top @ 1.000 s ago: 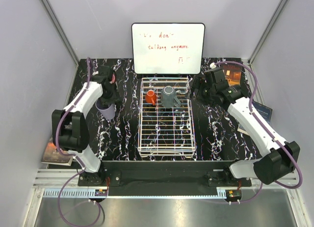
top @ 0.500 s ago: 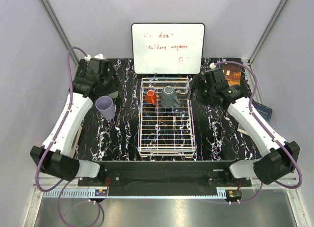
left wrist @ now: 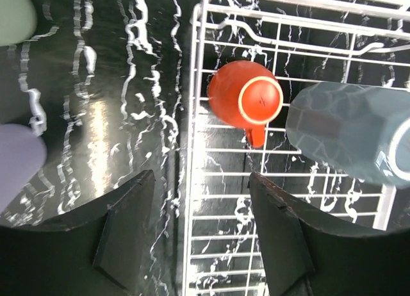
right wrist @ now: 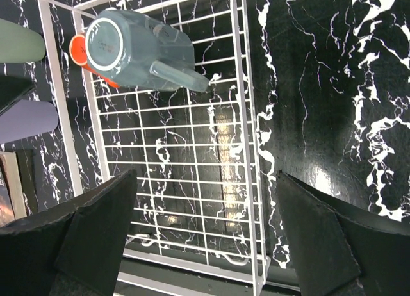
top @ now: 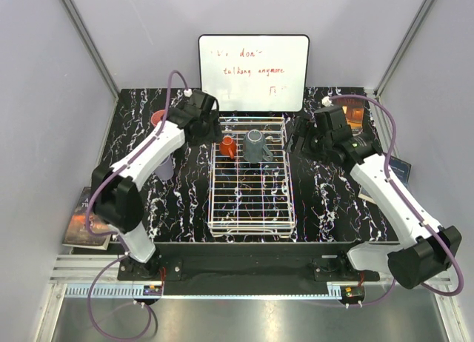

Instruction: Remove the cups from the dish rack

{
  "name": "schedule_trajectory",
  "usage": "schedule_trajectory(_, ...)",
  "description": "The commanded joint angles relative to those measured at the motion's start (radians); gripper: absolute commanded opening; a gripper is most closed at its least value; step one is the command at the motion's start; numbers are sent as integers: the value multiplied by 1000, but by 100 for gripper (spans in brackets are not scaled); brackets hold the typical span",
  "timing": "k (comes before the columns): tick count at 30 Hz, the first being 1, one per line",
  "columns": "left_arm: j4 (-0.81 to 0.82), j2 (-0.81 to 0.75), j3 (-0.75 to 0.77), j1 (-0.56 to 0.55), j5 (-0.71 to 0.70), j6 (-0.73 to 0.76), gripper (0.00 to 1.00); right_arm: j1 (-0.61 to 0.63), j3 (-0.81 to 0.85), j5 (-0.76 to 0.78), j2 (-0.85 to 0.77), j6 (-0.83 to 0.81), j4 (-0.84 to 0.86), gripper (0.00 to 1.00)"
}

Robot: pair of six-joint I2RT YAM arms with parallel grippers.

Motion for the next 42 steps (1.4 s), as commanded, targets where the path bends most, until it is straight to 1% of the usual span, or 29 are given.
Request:
schedule_trajectory(1, 94, 65, 95, -22, 37, -3, 65, 0, -26, 26, -54, -9, -20, 95)
schedule_trajectory(8, 100, 189, 193, -39, 52, 8, 65, -2, -38, 43, -79, -7, -43, 95)
schedule_trajectory(19, 106, 353, 259, -41, 28, 26, 65, -2, -59, 75, -108, 1, -75, 95)
schedule_trajectory(28, 100, 404, 248, -41, 19, 19, 66, -2, -65, 91, -113, 5, -91, 95)
schedule_trajectory(31, 100, 403, 235, -42, 17, 22, 64, 0, -69, 94, -114, 4, -91, 95)
schedule_trajectory(34, 97, 398, 221, -41, 12, 25, 45, -2, -72, 91, -111, 4, -91, 95)
schedule_trajectory(35, 98, 396, 215, -41, 14, 26, 30, -2, -72, 92, -111, 4, -89, 95)
schedule_trajectory(36, 98, 389, 209, -41, 14, 26, 24, -2, -69, 91, -110, 4, -91, 95)
schedule_trajectory(38, 98, 381, 190, -41, 15, 28, 6, -2, -67, 89, -108, 4, -91, 95)
schedule_trajectory(39, 98, 369, 186, -41, 14, 26, 0, 0, -66, 89, -108, 4, -91, 95)
schedule_trajectory(42, 98, 351, 170, -42, 15, 34, 0, 0, -64, 86, -105, 5, -89, 95)
